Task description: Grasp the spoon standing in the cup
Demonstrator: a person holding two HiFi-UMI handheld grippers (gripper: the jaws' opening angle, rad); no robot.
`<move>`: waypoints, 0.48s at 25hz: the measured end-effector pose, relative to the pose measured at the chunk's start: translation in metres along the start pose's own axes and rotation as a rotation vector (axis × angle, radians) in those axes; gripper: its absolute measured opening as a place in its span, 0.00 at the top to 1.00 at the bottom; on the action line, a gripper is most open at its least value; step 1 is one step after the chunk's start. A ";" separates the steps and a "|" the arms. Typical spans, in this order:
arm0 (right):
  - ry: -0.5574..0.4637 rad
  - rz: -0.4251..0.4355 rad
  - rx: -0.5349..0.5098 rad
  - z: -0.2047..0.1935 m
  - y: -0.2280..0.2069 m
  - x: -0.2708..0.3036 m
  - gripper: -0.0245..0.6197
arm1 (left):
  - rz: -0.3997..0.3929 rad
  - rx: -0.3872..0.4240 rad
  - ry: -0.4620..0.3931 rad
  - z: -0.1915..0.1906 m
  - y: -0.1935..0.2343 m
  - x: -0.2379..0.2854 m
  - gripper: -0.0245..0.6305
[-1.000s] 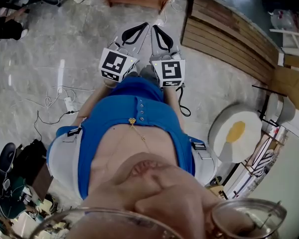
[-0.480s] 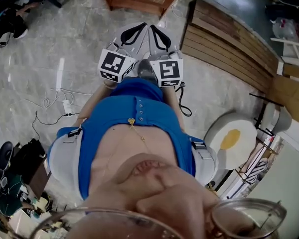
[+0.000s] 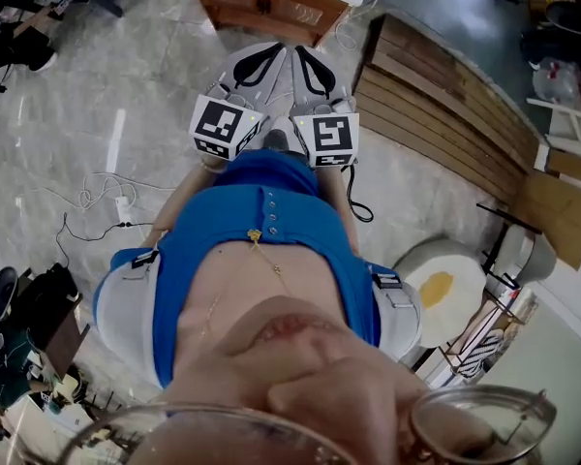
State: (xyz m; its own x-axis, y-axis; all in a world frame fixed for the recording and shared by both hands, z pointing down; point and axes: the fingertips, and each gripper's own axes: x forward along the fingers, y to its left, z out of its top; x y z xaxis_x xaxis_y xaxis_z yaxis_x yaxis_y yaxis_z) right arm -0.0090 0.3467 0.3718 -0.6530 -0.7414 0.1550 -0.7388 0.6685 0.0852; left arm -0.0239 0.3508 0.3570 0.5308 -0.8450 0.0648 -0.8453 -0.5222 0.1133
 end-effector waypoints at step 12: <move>-0.026 0.083 -0.018 0.000 -0.049 0.022 0.96 | 0.093 0.014 -0.021 0.008 0.004 0.048 0.96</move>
State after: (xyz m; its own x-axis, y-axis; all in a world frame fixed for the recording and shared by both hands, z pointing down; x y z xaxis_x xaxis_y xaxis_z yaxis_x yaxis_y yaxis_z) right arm 0.0128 0.2982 0.3706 -0.7163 -0.6843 0.1365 -0.6789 0.7287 0.0907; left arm -0.0023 0.3077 0.3522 0.4484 -0.8922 0.0536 -0.8918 -0.4426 0.0936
